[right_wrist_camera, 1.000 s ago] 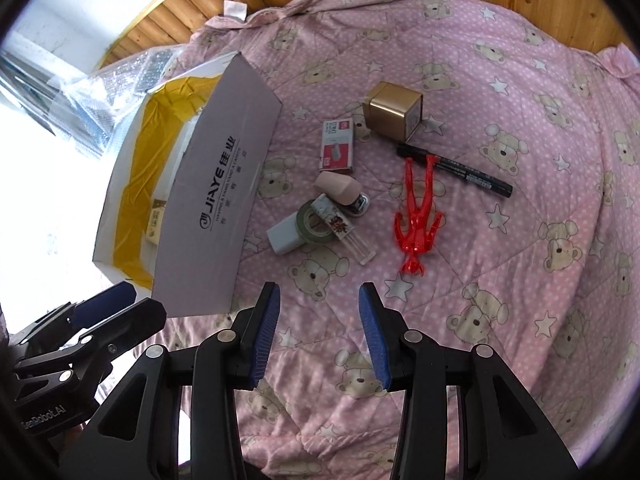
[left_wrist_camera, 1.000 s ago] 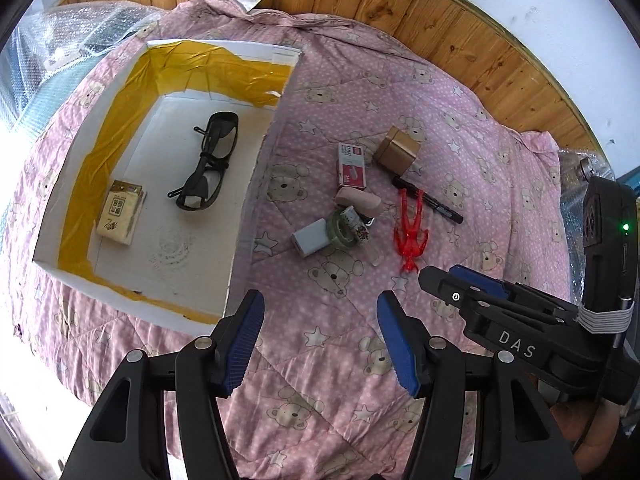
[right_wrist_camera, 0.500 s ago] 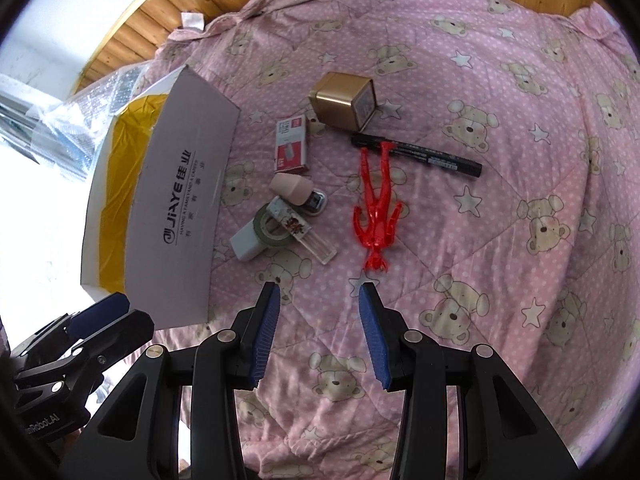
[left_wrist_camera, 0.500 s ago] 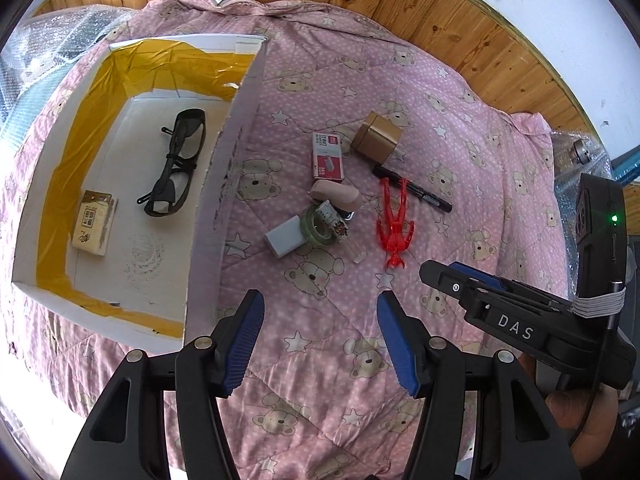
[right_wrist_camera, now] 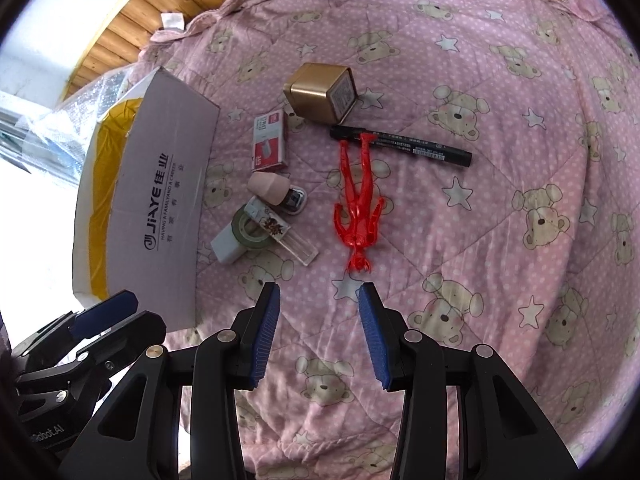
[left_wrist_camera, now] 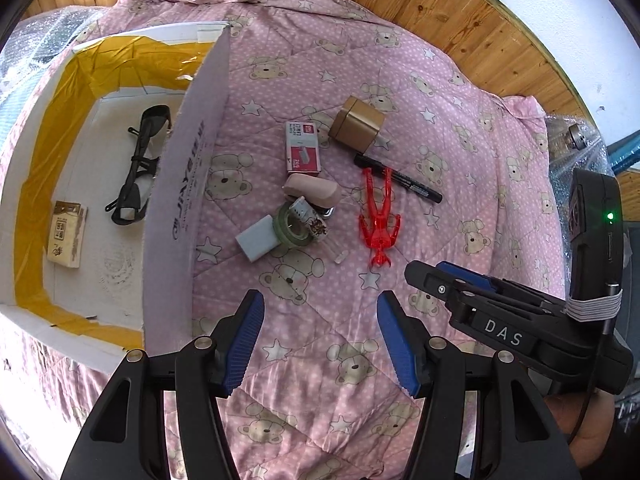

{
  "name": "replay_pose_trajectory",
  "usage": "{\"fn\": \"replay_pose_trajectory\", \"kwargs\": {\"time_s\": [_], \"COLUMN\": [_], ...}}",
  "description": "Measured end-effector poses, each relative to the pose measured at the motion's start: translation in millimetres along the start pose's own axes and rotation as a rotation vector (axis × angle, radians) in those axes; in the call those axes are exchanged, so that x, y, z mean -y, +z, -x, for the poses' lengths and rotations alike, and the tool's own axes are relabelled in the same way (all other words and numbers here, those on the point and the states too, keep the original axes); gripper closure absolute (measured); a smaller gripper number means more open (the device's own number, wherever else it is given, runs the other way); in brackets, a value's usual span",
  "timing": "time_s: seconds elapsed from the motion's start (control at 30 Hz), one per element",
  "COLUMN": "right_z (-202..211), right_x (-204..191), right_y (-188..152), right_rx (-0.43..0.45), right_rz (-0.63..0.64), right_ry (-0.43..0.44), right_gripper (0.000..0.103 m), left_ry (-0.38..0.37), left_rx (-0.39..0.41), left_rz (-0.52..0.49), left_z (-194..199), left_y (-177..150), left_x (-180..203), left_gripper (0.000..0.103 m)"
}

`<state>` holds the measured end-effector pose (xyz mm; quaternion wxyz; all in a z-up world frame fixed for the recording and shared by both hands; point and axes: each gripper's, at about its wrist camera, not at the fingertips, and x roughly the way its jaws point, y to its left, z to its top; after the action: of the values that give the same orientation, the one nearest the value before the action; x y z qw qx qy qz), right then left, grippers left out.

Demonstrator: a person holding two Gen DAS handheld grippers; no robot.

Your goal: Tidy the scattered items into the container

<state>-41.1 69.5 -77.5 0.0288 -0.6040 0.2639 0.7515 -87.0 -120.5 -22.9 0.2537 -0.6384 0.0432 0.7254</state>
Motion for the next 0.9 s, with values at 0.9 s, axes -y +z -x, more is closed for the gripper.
{"fn": "replay_pose_trajectory", "kwargs": {"time_s": [0.9], "right_z": [-22.7], "right_x": [20.2], "right_y": [22.1], "right_rx": [-0.045], "right_rz": [-0.044], "right_ry": [-0.019], "right_gripper": [0.059], "left_ry": [-0.078], "left_rx": [-0.090], "left_rz": [0.125], "left_z": [-56.9], "left_y": [24.8], "left_x": [-21.6], "left_gripper": [0.043]}}
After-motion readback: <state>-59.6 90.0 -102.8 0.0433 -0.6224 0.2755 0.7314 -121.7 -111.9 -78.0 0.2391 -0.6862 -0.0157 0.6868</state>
